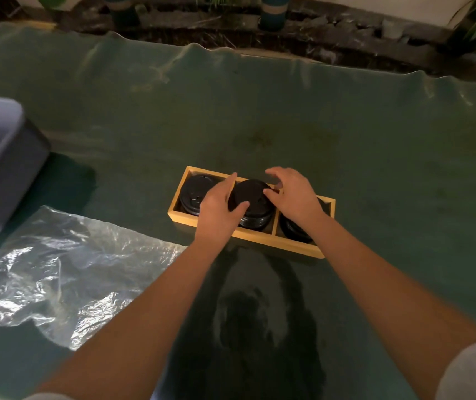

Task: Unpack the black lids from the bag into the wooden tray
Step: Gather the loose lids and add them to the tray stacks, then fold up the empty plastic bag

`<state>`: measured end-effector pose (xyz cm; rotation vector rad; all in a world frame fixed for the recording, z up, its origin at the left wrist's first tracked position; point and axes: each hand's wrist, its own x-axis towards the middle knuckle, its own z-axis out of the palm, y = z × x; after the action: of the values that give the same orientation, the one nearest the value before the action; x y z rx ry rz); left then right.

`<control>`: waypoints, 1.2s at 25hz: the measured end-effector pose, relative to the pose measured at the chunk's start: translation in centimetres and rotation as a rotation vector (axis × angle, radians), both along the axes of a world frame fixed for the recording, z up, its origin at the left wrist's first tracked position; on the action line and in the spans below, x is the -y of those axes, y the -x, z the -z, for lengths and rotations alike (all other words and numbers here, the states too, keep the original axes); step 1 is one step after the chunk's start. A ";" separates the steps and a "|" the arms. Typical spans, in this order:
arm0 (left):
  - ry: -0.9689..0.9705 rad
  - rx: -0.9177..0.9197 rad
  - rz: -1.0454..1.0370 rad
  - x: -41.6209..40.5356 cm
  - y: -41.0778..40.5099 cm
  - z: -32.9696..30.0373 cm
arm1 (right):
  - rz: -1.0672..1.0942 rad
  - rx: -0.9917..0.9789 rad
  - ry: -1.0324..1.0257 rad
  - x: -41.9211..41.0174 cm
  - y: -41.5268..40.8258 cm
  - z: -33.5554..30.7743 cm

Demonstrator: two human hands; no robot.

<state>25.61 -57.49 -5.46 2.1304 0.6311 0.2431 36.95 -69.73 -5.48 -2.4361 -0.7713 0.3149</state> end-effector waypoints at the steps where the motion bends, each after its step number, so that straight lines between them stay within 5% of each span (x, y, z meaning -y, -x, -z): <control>1: -0.062 0.034 0.058 0.2 0.3 0.3 | -0.034 0.096 -0.041 0.3 0.3 -0.1; 6: -0.252 -0.014 0.130 0.1 1.0 2.0 | -0.318 0.406 0.050 2.1 2.6 0.5; 10: -0.248 -0.065 0.158 0.3 1.1 1.6 | -0.223 0.402 0.128 1.9 4.1 0.6; 15: -0.128 0.247 -0.137 -3.9 5.3 -2.8 | -0.019 0.422 -0.092 1.5 8.1 -0.8; 17: -0.128 0.265 -0.323 -8.6 9.4 -4.6 | 0.043 0.230 -0.246 2.1 12.2 -0.1; 19: -0.210 0.149 -0.462 -14.2 14.7 -5.5 | 0.110 -0.175 -0.240 1.4 17.1 0.9; 22: -0.284 -0.362 -0.482 -21.3 21.6 -4.4 | 0.283 -0.889 -0.086 -1.6 21.4 1.9; 24: -0.175 -0.632 -0.386 -23.3 24.7 -2.7 | 0.403 -1.195 -0.188 -3.5 23.3 1.8; 30: 0.168 -0.348 -0.483 -25.0 27.0 0.3 | 0.529 -1.076 -0.508 -5.8 24.7 -0.3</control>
<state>-1.38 -32.47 -5.76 1.8451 1.3242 0.0746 12.27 -63.95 -5.16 -1.5431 0.2478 0.9499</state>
